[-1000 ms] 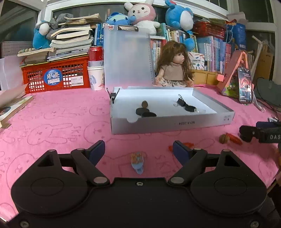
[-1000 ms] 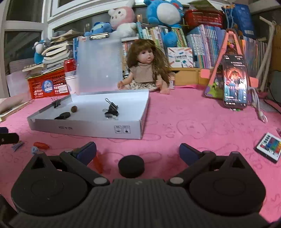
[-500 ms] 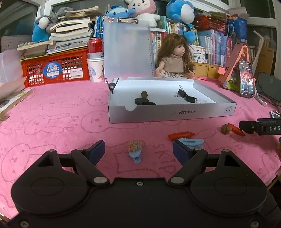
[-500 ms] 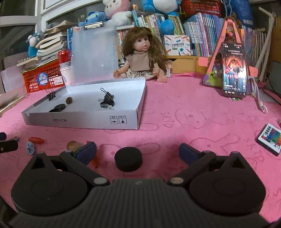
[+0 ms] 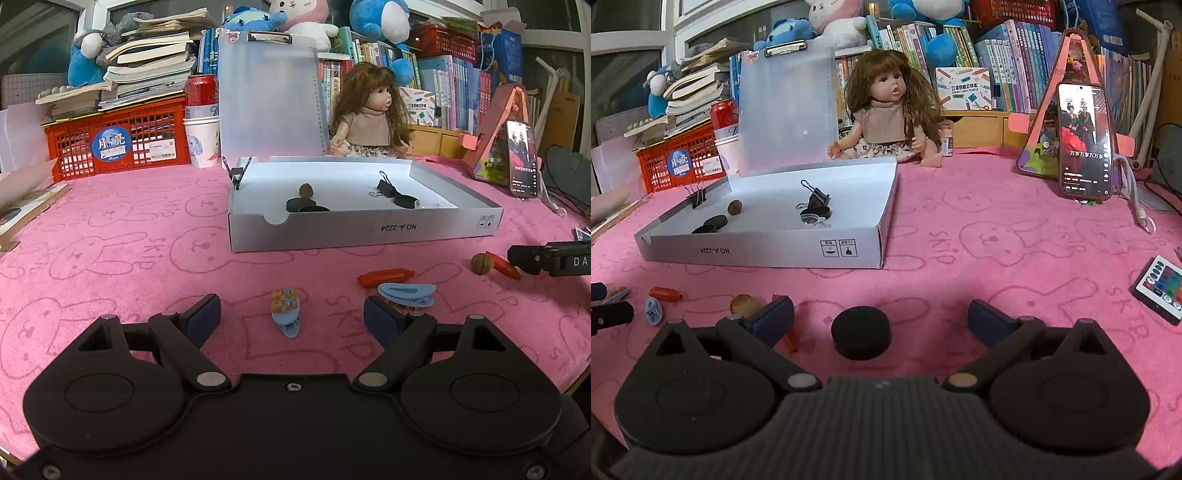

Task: Organize rigid objects
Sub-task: 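Close the right tool on the black disc while the left tool grasps the blue hair clip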

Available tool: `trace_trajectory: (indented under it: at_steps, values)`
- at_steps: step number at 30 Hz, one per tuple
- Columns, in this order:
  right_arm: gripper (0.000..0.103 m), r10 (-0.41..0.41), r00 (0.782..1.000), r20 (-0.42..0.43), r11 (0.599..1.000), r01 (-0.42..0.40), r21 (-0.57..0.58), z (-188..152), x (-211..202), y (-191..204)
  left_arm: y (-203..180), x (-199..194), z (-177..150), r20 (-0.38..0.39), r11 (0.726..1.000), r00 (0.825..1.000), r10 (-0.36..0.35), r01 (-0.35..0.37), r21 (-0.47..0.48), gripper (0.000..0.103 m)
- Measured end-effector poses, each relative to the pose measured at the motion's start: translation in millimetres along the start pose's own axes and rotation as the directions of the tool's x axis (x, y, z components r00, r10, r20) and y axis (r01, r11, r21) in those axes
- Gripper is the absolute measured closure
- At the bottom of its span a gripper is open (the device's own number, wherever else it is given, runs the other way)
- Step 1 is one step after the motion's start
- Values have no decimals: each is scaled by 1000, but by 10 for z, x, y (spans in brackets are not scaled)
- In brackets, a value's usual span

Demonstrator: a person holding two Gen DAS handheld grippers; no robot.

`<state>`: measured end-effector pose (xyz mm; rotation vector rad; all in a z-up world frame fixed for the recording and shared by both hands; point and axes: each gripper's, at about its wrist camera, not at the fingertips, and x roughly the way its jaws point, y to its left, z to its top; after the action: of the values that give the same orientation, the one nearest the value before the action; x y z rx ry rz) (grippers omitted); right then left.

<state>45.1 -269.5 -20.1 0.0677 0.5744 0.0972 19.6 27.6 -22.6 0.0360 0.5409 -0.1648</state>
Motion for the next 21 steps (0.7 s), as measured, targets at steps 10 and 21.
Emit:
trace_trajectory:
  at_steps: [10, 21]
  values:
    - [0, 21, 1000, -4, 1000, -21, -10, -5, -9, 33, 3, -3, 14, 8, 1000, 1000, 14, -14, 2, 47]
    - [22, 32, 999, 11, 997, -31, -65, -44, -59, 184, -31, -24, 43, 6, 1000, 1000, 5, -5, 8, 73]
